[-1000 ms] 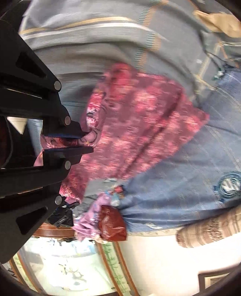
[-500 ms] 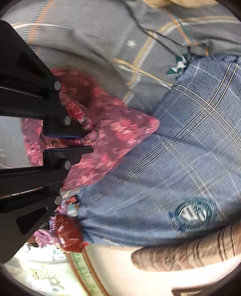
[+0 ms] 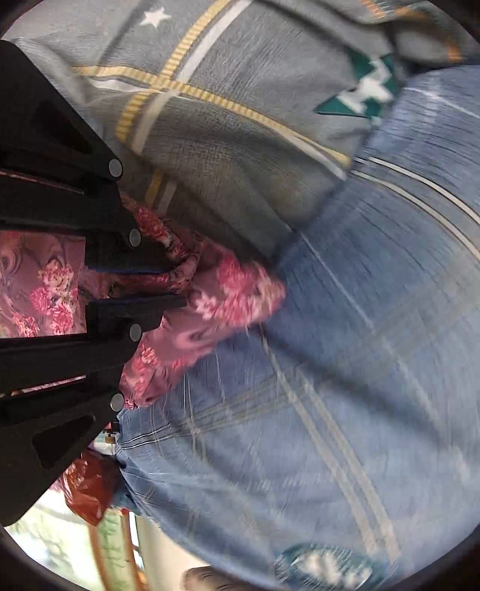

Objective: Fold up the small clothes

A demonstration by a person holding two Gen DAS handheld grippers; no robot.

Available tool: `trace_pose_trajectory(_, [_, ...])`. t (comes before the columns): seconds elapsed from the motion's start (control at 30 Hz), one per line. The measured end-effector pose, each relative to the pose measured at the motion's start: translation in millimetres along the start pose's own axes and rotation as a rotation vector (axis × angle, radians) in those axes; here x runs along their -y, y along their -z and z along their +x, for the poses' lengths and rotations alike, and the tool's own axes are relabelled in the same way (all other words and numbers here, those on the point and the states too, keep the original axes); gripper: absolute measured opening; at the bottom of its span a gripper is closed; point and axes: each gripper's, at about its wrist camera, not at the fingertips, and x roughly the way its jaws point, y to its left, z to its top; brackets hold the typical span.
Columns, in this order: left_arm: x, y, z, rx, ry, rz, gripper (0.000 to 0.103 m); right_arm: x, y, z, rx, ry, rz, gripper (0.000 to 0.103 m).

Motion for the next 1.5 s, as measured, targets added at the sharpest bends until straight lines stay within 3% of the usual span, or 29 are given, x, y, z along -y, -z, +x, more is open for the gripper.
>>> trace_pose_trajectory(0.1, [-8.1, -8.9, -5.5, -0.044, 0.059, -0.043, 0.011, 3.0, -5.1, -4.4, 0.028, 0.045, 0.005, 0.021])
trace_pose_trajectory(0.17, [-5.1, -11.8, -23.0, -0.002, 0.059, -0.020, 0.034, -1.1, -6.2, -14.4, 0.059, 0.047, -0.013, 0.041])
trace_pose_trajectory(0.2, [-3.7, -11.0, -38.9, 0.046, 0.044, -0.006, 0.055, -5.2, -7.4, -23.4, 0.083, 0.042, -0.026, 0.042])
trace_pose_trajectory(0.23, [-3.0, -8.1, -49.8, 0.081, 0.042, 0.004, 0.064, -8.2, -7.9, -29.3, 0.094, 0.034, -0.035, 0.042])
trace_pose_trajectory(0.3, [1.2, 6.4, -74.1, 0.133, 0.035, 0.068, 0.064, -19.3, -6.0, -42.5, 0.099, 0.025, -0.074, 0.043])
trace_pose_trajectory(0.37, [2.5, 26.2, -81.7, 0.122, 0.005, 0.126, 0.064, -30.1, 1.0, -53.0, 0.092, 0.042, -0.133, 0.048])
trace_pose_trajectory(0.47, [-9.7, 82.2, -83.4, 0.113, -0.035, 0.202, 0.064, -44.3, 19.3, -58.8, 0.066, 0.117, -0.235, 0.052])
trace_pose_trajectory(0.63, [-49.0, 148.1, -76.3, 0.065, 0.032, 0.151, 0.064, -35.2, 65.6, -78.0, 0.055, 0.272, -0.325, 0.052])
trace_pose_trajectory(0.77, [-41.2, 170.4, -88.8, 0.056, 0.079, 0.115, 0.064, -18.6, 101.8, -111.1, 0.103, 0.242, -0.281, 0.057])
trace_pose_trajectory(0.8, [-38.9, 176.2, -93.8, 0.075, 0.088, 0.117, 0.067, -13.8, 112.2, -118.2, 0.105, 0.223, -0.268, 0.060])
trace_pose_trajectory(0.83, [-36.0, 182.9, -95.9, 0.099, 0.094, 0.113, 0.077, -8.0, 125.0, -124.2, 0.101, 0.211, -0.256, 0.064])
trace_pose_trajectory(0.9, [-35.4, 188.8, -90.8, 0.122, 0.099, 0.116, 0.083, -0.8, 135.6, -127.5, 0.081, 0.206, -0.240, 0.065])
trace_pose_trajectory(0.97, [-39.4, 185.8, -77.6, 0.097, 0.073, 0.110, 0.083, 5.9, 140.3, -121.5, 0.045, 0.206, -0.208, 0.065])
trace_pose_trajectory(1.07, [-49.3, 181.7, -49.8, 0.014, 0.105, 0.057, 0.083, 9.8, 134.7, -110.1, 0.062, 0.183, -0.159, 0.065])
trace_pose_trajectory(1.17, [-44.2, 178.9, -42.8, 0.048, 0.113, 0.075, 0.082, 11.0, 124.9, -97.4, 0.110, 0.171, -0.121, 0.069])
trace_pose_trajectory(1.2, [-37.5, 176.9, -42.6, 0.064, 0.075, 0.105, 0.067, 12.9, 121.7, -89.9, 0.107, 0.168, -0.101, 0.067])
trace_pose_trajectory(1.23, [-32.9, 177.1, -42.4, 0.075, 0.045, 0.130, 0.036, 11.1, 119.8, -85.2, 0.100, 0.149, -0.105, 0.043])
trace_pose_trajectory(1.27, [-29.4, 178.8, -42.1, 0.074, 0.032, 0.155, 0.021, 7.3, 117.4, -82.7, 0.085, 0.126, -0.112, 0.007])
trace_pose_trajectory(1.3, [-27.9, 180.1, -40.7, 0.067, 0.016, 0.163, 0.008, 0.6, 115.7, -83.3, 0.074, 0.103, -0.124, 0.006])
trace_pose_trajectory(1.37, [-29.1, 183.6, -39.7, 0.062, -0.032, 0.155, 0.008, -18.4, 115.7, -97.0, 0.115, 0.054, -0.189, 0.006])
trace_pose_trajectory(1.43, [-31.6, 189.0, -35.8, 0.039, -0.091, 0.149, 0.008, -31.6, 114.8, -106.6, 0.133, 0.110, -0.274, 0.006])
trace_pose_trajectory(1.5, [-34.5, 191.6, -32.8, 0.010, -0.134, 0.137, 0.006, -18.3, 110.3, -102.2, 0.110, 0.201, -0.262, 0.006])
